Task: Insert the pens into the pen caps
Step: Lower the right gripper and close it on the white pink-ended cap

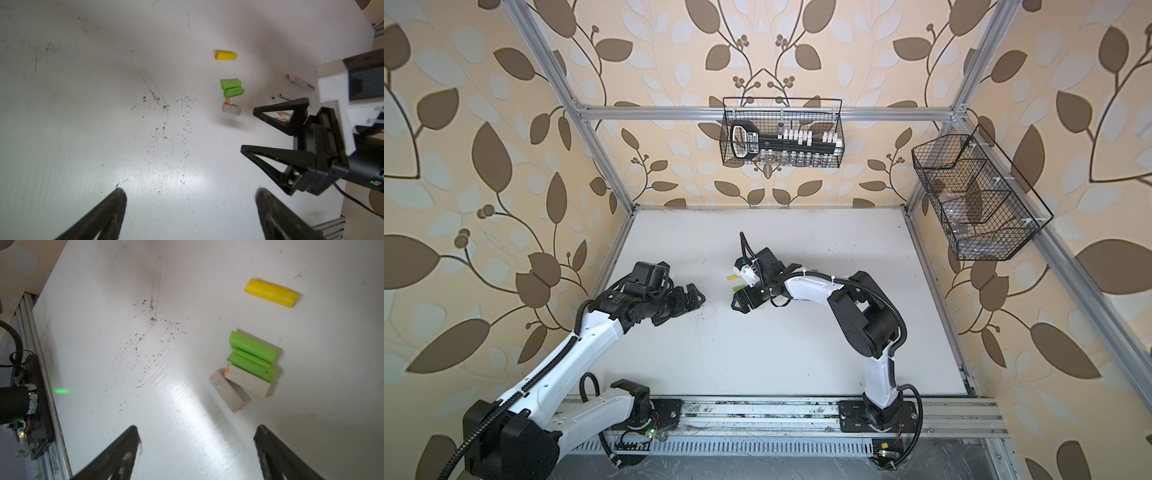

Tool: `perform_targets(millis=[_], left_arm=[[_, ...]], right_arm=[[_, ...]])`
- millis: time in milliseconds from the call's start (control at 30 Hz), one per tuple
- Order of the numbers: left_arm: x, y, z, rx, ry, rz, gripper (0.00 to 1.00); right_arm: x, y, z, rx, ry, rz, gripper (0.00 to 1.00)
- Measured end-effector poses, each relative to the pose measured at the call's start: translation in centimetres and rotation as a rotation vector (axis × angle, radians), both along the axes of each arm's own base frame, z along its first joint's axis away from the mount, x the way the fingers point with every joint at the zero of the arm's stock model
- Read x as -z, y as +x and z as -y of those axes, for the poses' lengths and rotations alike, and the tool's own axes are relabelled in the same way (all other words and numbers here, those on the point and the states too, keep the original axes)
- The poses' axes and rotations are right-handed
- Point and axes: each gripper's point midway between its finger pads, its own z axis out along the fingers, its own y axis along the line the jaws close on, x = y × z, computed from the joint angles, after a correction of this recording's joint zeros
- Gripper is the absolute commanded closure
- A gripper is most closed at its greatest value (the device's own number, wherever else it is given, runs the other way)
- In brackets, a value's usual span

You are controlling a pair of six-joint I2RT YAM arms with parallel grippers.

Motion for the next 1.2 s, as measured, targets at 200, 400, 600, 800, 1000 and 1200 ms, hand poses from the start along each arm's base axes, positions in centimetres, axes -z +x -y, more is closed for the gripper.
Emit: perform_targets(millis=[200, 400, 600, 800, 1000, 1200], left_arm=[[-0.6, 0.4, -0.5, -0.028, 0.013, 0.037, 0.01], [-0.5, 0.4, -1.3, -0.053, 0.050, 0.045, 0.01], [-1.0, 0.2, -2.0, -0.075, 0.071, 0.062, 0.01], [-1.5, 0.0, -2.4, -0.087, 0.082, 0.082, 0.01], [-1.5, -0.1, -2.4, -0.087, 0.083, 0.082, 0.01], [-1.5, -0.1, -2.4, -0.087, 0.083, 0.082, 0.01]], right_arm=[[1.4, 0.4, 0.1, 0.006, -0.003, -0.013, 0.11], [1.8, 0.8, -0.7, -0.005, 0.019, -0.005, 0.12], [1.8, 1.6, -2.0, -0.019, 0.042, 0.013, 0.12], [1.9, 0.8, -2.6, -0.053, 0.034, 0.018, 0.17], [2.3, -0.1, -3.0, -0.082, 0.013, 0.031, 0.28], [2.7, 0.1, -2.7, -0.069, -0.028, 0.060, 0.33]])
